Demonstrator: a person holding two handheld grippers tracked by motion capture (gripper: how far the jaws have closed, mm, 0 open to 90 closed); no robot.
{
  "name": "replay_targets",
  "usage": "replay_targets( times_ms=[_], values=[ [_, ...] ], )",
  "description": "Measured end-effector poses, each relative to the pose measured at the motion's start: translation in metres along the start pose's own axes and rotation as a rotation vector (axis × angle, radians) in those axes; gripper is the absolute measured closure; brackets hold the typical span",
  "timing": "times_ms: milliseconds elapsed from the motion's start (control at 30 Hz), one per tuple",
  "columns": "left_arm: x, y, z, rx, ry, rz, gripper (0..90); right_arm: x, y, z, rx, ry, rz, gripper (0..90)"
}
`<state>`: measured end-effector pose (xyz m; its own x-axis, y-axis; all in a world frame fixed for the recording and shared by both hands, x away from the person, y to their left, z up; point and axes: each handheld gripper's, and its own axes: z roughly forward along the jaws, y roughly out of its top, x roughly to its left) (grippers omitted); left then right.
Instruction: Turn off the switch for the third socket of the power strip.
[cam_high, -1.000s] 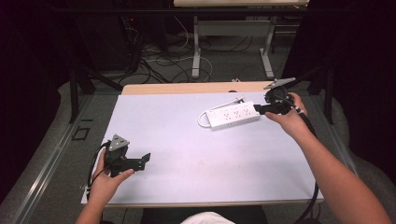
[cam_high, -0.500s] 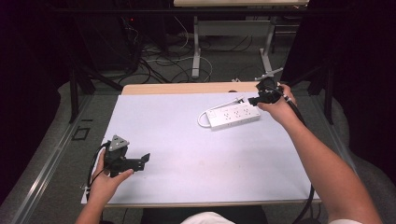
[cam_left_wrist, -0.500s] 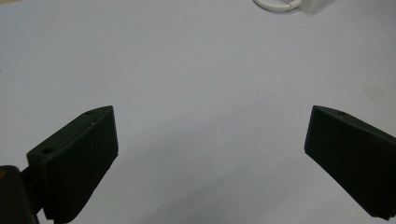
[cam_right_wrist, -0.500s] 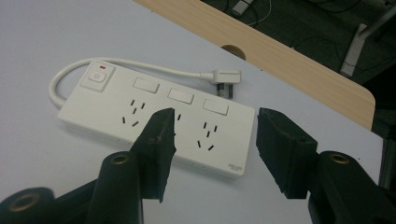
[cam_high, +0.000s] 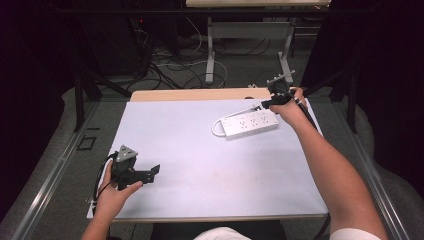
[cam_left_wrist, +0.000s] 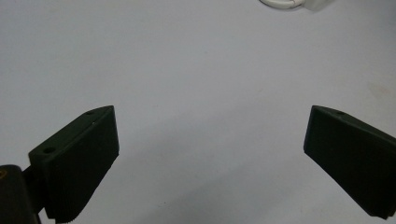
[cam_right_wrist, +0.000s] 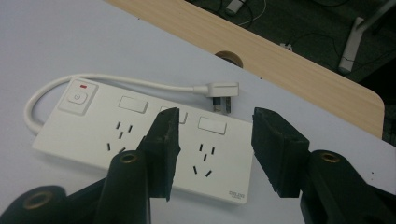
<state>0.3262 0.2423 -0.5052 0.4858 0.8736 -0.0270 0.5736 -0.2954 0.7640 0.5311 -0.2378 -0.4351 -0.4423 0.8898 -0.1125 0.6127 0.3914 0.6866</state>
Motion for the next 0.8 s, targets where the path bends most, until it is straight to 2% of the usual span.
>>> replay_targets(
  times_ms=[333,433,533,800],
  values=[
    [0.0,0.0,0.001,0.0,-0.003,-0.002,3.4,-0.005,-0.002,0.021,0.023,-0.023,0.051,49.5],
    [0.001,-0.001,0.001,-0.002,-0.003,-0.004,3.5,-0.007,-0.002,0.026,0.032,-0.024,0.05,50.9],
    [0.001,-0.001,0.001,-0.002,-0.003,-0.005,3.5,-0.008,-0.002,0.03,0.024,-0.023,0.034,51.4],
    [0.001,-0.001,0.001,0.0,-0.002,-0.007,4.1,-0.006,0.0,0.039,0.005,-0.024,0.032,55.0]
  ],
)
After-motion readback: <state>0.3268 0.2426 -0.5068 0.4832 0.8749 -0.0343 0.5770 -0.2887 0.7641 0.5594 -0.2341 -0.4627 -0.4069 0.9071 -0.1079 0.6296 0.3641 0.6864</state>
